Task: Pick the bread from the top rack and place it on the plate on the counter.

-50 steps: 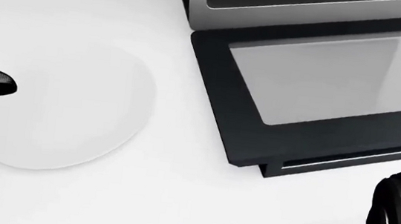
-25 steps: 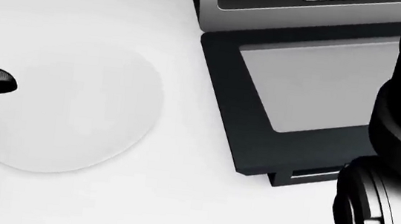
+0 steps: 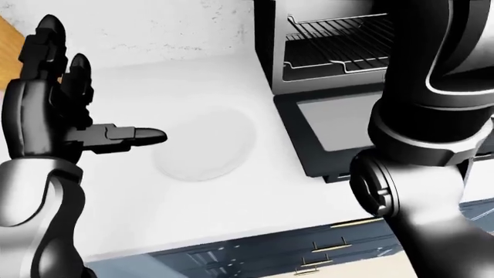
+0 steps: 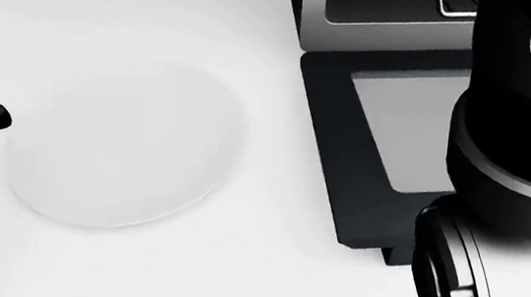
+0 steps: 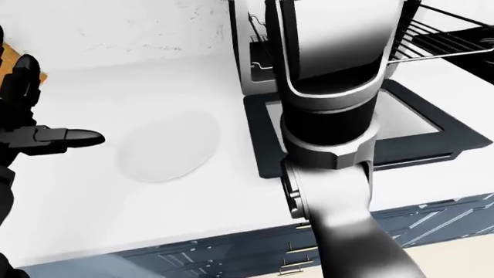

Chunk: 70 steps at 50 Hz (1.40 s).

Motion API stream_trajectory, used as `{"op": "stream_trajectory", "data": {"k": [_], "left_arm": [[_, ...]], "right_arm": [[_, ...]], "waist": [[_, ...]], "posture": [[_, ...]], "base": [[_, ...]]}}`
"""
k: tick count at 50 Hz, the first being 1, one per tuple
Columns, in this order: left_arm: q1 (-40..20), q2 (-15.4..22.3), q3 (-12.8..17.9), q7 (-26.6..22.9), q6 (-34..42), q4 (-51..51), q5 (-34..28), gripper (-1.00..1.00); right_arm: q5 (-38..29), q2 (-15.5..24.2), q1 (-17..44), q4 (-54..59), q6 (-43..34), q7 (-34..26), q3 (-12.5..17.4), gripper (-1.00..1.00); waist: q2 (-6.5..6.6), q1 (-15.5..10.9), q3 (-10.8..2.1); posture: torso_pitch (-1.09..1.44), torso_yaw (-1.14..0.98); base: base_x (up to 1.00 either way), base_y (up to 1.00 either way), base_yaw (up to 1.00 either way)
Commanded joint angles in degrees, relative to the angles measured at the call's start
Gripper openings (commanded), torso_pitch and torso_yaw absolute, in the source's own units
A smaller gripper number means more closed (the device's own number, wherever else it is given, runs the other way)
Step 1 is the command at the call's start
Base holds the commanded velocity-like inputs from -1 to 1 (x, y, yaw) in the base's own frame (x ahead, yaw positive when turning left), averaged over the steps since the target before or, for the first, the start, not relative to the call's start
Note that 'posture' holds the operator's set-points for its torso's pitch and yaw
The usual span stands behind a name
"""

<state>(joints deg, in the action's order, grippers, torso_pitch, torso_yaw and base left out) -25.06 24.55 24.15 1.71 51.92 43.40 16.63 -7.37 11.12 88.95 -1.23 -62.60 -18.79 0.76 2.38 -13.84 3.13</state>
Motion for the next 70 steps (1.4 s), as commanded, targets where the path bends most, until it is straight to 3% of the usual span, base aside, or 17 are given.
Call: {"op": "stream_trajectory", "data": {"k": [1,19,31,45,59,70], "left_arm": [[-1.54,0.99,0.62,0.26,-1.44,1.13,-0.22,1.0],[-1.91,1.27,0.24,0.19,-1.53,1.1,-0.62,1.0],[-1.15,0.6,-0.31,0.03,-3.04,0.64,-1.98,1.0],[-1.45,0.21,-0.31,-0.46,-2.9,0.52,-2.53,1.0],[-2.09,0.52,-0.32,-0.55,-1.93,0.94,-2.39,1.0],[-1.13,0.17,-0.16,-0.65,-2.57,1.05,-2.44,1.0]], "right_arm": [[-0.51,0.25,2.38,-0.4,2.33,0.28,0.67,-1.0],[-3.45,-0.85,-0.27,7.04,9.09,-0.96,-0.49,-1.0],[-6.16,-1.02,0.37,16.68,15.42,-1.92,0.26,-1.0],[-6.36,-0.84,1.8,29.85,25.17,-2.0,0.96,-1.0],[-7.35,-1.0,1.58,36.86,29.33,-2.43,0.71,-1.0],[-10.69,-0.88,0.98,37.68,28.32,-7.31,-0.36,-1.0]], "waist": [[0.32,-0.43,-1.58],[1.32,-8.07,-2.61],[1.42,-11.62,-3.22],[1.09,-13.32,-3.73],[0.83,-14.16,-4.05],[0.71,-14.63,-4.1]], "posture": [[0.0,0.3],[0.0,0.39],[0.0,0.41],[0.0,0.41],[0.0,0.41],[0.0,0.41]], "base": [[0.0,0.0,0.0],[0.0,0.0,0.0],[0.0,0.0,0.0],[0.0,0.0,0.0],[0.0,0.0,0.0],[0.0,0.0,0.0]]}}
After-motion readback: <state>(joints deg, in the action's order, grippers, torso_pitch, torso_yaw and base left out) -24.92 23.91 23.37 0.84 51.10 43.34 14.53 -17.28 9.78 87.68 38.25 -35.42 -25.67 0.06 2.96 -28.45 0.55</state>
